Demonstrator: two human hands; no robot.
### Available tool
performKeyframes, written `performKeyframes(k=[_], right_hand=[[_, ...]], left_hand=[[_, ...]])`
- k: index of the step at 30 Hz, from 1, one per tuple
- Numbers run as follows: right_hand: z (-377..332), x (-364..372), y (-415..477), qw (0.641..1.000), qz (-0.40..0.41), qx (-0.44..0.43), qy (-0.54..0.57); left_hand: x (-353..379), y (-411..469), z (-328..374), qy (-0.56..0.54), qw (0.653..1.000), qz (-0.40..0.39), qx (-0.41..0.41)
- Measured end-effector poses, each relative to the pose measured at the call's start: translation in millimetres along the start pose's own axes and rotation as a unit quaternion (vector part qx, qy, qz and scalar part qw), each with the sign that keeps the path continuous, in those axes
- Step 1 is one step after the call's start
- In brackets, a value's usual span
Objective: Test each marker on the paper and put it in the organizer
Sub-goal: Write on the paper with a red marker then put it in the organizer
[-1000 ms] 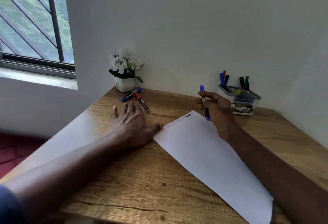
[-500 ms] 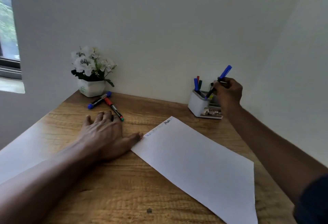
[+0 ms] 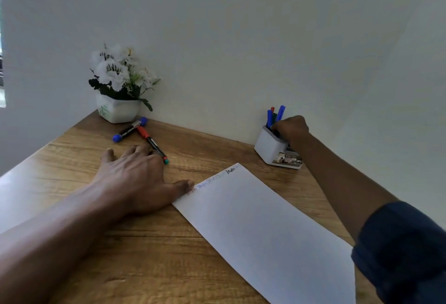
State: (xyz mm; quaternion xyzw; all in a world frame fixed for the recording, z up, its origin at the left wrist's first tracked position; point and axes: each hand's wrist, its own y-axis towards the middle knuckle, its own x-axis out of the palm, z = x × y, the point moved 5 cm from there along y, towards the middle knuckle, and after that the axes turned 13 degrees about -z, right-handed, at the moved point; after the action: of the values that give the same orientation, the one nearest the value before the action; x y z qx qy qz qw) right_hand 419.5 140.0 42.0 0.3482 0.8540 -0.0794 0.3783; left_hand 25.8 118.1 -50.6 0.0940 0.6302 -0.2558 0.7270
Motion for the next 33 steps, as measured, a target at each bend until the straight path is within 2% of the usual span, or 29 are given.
performKeyframes(k=[6,8,10,12,14,16,18,21,23,29,33], right_hand=[[3.0,-1.8,9.1,0.999,-0.036,0.023,-0.001],[3.8,-3.2,0.9,1.000,-0.012,0.010,-0.008],[-1.6,-4.5,-16.3,0.997,0.058,-0.047,-0.029],[-15.5,-2.4,-43.7,0.977,0.137,-0.158,-0.047],[-31.7,11.5,-69.7,0.956,0.151,-0.251,-0.027],[-46.8,35.0,-86.8,0.957,0.073,-0.279,0.034],[-63.9,64.8,-99.7,0.960,-0.041,-0.266,0.079],[-96.3,108.8,-117.1,0.944,-0.184,-0.269,0.057],[-118.0,133.7,-127.5,0.930,-0.245,-0.272,0.027],[-164.3,198.1,-141.6,0.898,-0.360,-0.227,-0.110],[-174.0,213.4,-140.1,0.892,-0.358,-0.194,-0.199]], left_hand=[[2.6,2.1,1.7,-0.014,0.999,-0.027,-0.010],[3.0,1.6,1.4,-0.015,0.999,-0.033,-0.011],[2.7,2.1,1.7,-0.014,0.999,-0.034,-0.011],[2.5,1.6,1.9,-0.014,0.999,-0.034,-0.012],[2.2,0.0,1.7,-0.013,0.999,-0.032,-0.014],[2.4,-1.0,2.6,-0.012,0.999,-0.031,-0.015],[2.2,-2.0,3.0,-0.012,0.999,-0.030,-0.018],[3.2,-2.8,2.0,-0.006,0.999,-0.028,-0.022],[3.8,-3.3,1.0,-0.006,0.999,-0.026,-0.024],[5.4,-1.1,-1.2,-0.009,0.999,-0.027,-0.023],[5.5,-0.4,-1.1,-0.019,0.999,-0.025,-0.018]])
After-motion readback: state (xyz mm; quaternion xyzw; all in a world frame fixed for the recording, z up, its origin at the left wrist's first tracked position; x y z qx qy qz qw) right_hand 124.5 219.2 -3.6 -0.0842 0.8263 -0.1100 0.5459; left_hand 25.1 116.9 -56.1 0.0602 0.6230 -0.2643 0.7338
